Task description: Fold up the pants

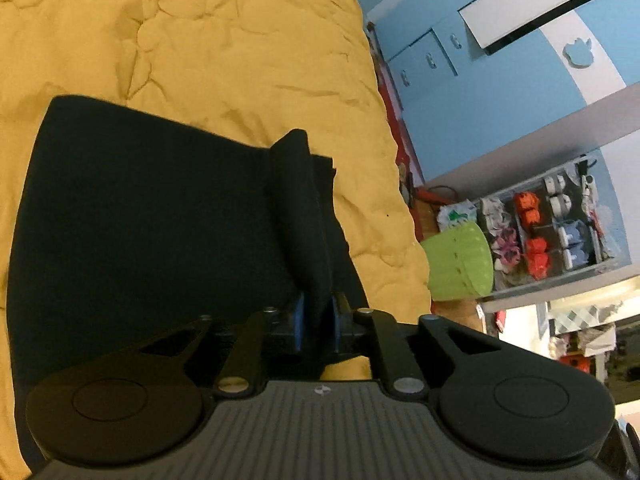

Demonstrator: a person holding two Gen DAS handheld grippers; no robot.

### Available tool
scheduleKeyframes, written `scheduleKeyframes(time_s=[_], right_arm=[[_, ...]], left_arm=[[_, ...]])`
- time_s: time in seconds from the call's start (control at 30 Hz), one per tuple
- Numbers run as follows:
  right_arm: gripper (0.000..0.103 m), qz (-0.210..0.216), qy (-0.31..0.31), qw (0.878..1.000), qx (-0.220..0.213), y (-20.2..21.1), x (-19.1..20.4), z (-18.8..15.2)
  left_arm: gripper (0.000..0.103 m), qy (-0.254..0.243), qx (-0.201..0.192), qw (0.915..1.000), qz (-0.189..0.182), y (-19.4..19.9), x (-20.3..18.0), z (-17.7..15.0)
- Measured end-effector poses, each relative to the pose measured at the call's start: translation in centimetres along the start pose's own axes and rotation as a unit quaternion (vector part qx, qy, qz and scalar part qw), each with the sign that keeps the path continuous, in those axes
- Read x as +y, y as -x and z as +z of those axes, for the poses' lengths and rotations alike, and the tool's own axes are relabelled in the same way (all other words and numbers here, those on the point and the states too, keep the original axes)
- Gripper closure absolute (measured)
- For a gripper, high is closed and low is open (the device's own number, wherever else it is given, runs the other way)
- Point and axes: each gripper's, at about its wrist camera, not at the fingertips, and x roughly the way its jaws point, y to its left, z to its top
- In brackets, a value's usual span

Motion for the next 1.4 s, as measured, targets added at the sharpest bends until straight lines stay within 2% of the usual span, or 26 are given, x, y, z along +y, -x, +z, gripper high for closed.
scheduleKeyframes(time_s=[0.1,0.23,0.33,0.4,0.47,0.6,0.63,0.67,0.77,0.93,1.07,1.23,1.4], right_arm=[[0.084,0.017,-0.01,1.0,0.0,0.0,0.0,0.1],[0.084,0.046,-0.025,0.999,-0.003,0.0,0.5,0.4],[0.083,0.077,-0.045,0.996,0.009,-1.0,0.8,0.3],[0.083,0.082,-0.057,0.995,0.017,-2.0,0.9,0.1],[0.083,0.093,-0.078,0.992,0.024,-3.2,0.8,0.0],[0.082,0.102,-0.099,0.989,0.035,-5.4,0.8,0.0],[0.087,0.107,-0.104,0.988,0.039,-5.7,0.8,0.1],[0.099,0.115,-0.105,0.987,0.04,-5.7,0.8,0.2],[0.1,0.123,-0.081,0.989,0.023,-4.6,1.8,1.8],[0.102,0.138,-0.028,0.99,-0.007,-1.9,3.9,6.2],[0.102,0.112,-0.005,0.994,-0.003,-1.7,3.7,8.0],[0.102,0.057,-0.032,0.997,0.029,-4.9,0.9,6.5],[0.102,0.026,-0.035,0.997,0.057,-8.1,-0.6,4.5]], left_arm=[[0.077,-0.03,0.006,0.9995,0.004,0.9,-0.3,-0.4],[0.075,-0.071,-0.019,0.9971,0.019,3.9,-0.2,-0.5],[0.075,-0.104,-0.058,0.991,0.06,6.7,1.1,-0.8],[0.075,-0.12,-0.081,0.9854,0.09,8.1,2.1,-1.3],[0.075,-0.113,-0.097,0.9835,0.103,9.3,4.1,-1.8],[0.075,-0.063,-0.104,0.9885,0.09,10.4,8.2,-2.4],[0.075,-0.05,-0.102,0.9901,0.082,10.6,9.2,-2.6],[0.075,-0.041,-0.103,0.9907,0.079,10.7,9.9,-2.6],[0.075,-0.026,-0.108,0.9904,0.082,10.6,11.3,-2.8],[0.078,-0.018,-0.12,0.9905,0.064,10.4,12.0,-3.0],[0.086,-0.024,-0.128,0.99,0.055,10.2,11.8,-2.9],[0.092,-0.038,-0.131,0.9892,0.053,9.1,11.3,-2.2],[0.094,-0.061,-0.134,0.9869,0.066,7.9,10.8,-1.1]])
